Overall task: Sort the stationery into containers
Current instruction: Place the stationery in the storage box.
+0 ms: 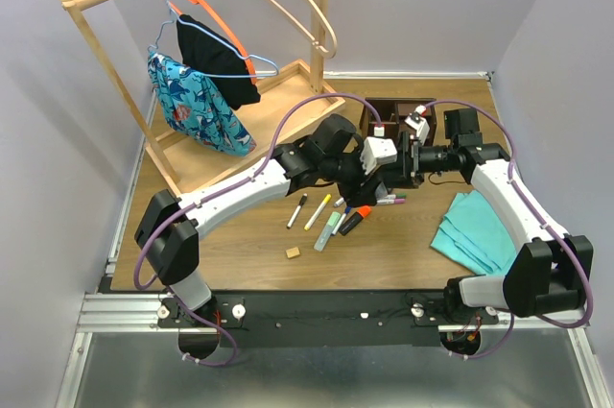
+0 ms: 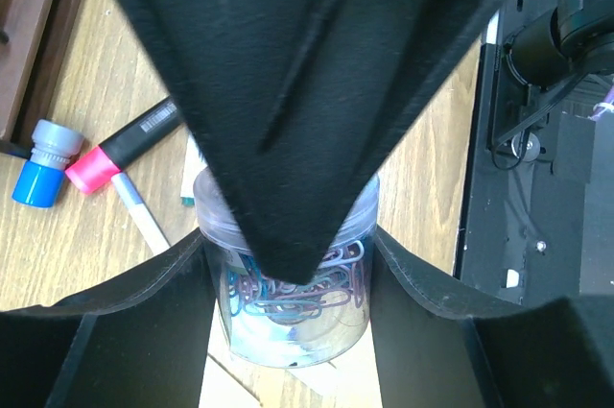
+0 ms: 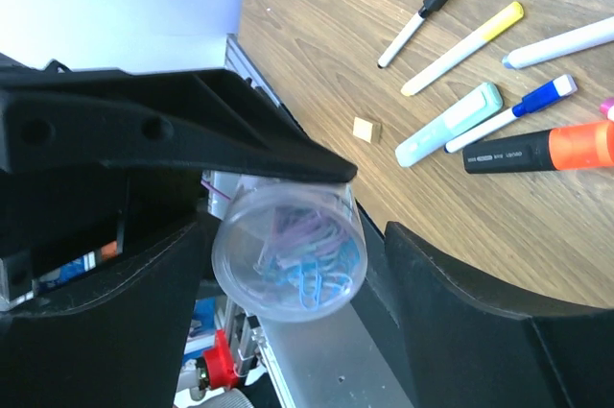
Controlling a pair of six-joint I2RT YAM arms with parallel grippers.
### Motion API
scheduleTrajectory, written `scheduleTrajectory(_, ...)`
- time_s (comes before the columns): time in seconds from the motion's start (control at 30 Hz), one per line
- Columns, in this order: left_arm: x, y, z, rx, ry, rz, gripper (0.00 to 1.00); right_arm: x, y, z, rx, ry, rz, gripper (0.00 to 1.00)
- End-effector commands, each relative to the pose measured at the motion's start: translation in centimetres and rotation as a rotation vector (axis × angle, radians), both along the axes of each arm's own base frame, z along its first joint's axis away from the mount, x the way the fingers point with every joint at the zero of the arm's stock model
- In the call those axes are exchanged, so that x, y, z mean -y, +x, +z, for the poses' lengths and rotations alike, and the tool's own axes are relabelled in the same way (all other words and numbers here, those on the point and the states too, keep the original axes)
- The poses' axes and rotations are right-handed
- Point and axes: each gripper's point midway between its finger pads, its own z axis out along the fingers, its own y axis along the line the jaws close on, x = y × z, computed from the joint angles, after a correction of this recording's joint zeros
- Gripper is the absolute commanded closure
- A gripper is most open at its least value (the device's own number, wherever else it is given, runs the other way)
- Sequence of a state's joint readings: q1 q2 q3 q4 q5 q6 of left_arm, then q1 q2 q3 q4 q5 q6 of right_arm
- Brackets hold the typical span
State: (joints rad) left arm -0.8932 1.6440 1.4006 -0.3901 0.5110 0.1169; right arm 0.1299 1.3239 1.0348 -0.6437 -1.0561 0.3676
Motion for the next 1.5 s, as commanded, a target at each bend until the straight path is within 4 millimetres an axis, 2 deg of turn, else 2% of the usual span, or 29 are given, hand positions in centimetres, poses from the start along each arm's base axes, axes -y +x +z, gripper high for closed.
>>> scheduleTrajectory(0.0,0.7,-0.8,3.1,0.033,-0.079,-0.031,0.48,-0.5,0.1,0.5,-0.001,0.038,0.016,0.19)
scheduleTrajectory(0.27,0.6,-0.4,2.6,0.046,-0.06,-0.016,0.48,-0.3,-1.3,0.2,-0.028,0.033,0.034,0.2)
scheduleTrajectory(0.5,0.7,-0.1,2.6,0.049,-0.061,-0.01,0.48,-0.3,-1.4,0.1,-0.031,0.032,0.034,0.23)
scheduleTrajectory(0.6,0.6,-0.1,2.5,0.051,-0.056,-0.011,0.48,-0.3,-1.3,0.1,-0.026,0.031,0.036,0.29)
scheduleTrajectory(0.77,0.6,-0.2,2.5,0.05,-0.057,-0.013,0.48,-0.4,-1.3,0.4,-0.003,0.042,0.044,0.48)
scheduleTrajectory(0.87,0.5,0.1,2.3,0.052,-0.049,0.002,0.43,-0.3,-1.2,0.6,0.023,0.04,0.051,0.57)
scheduleTrajectory(0.9,0.5,0.3,2.3,0.058,-0.05,0.012,0.36,-0.3,-1.4,0.7,0.023,0.033,0.051,0.6)
scheduleTrajectory(0.97,0.3,0.8,2.3,0.072,-0.043,0.034,0.34,-0.1,-1.4,1.2,0.056,0.023,0.053,0.65)
scheduleTrajectory(1.13,-1.1,1.7,2.9,0.097,-0.036,0.063,0.22,0.6,-0.9,1.3,0.109,-0.051,0.021,0.65)
scheduleTrajectory(1.27,-3.1,1.9,2.1,0.101,-0.008,0.088,0.14,1.4,0.3,1.1,0.177,-0.14,0.006,0.66)
scheduleTrajectory(1.3,-3.6,2.2,1.9,0.1,-0.003,0.101,0.1,1.7,0.6,0.8,0.18,-0.166,-0.006,0.66)
scheduleTrajectory(1.33,-4.0,2.2,1.8,0.1,-0.001,0.108,0.01,1.8,1.0,0.9,0.192,-0.18,-0.008,0.66)
scheduleTrajectory(1.43,-5.7,2.4,1.8,0.108,0.0,0.145,0.01,2.7,2.6,0.5,0.23,-0.26,-0.028,0.67)
scheduleTrajectory(1.47,-6.2,2.4,1.3,0.101,0.01,0.155,0.01,3.0,2.9,0.3,0.252,-0.285,-0.026,0.67)
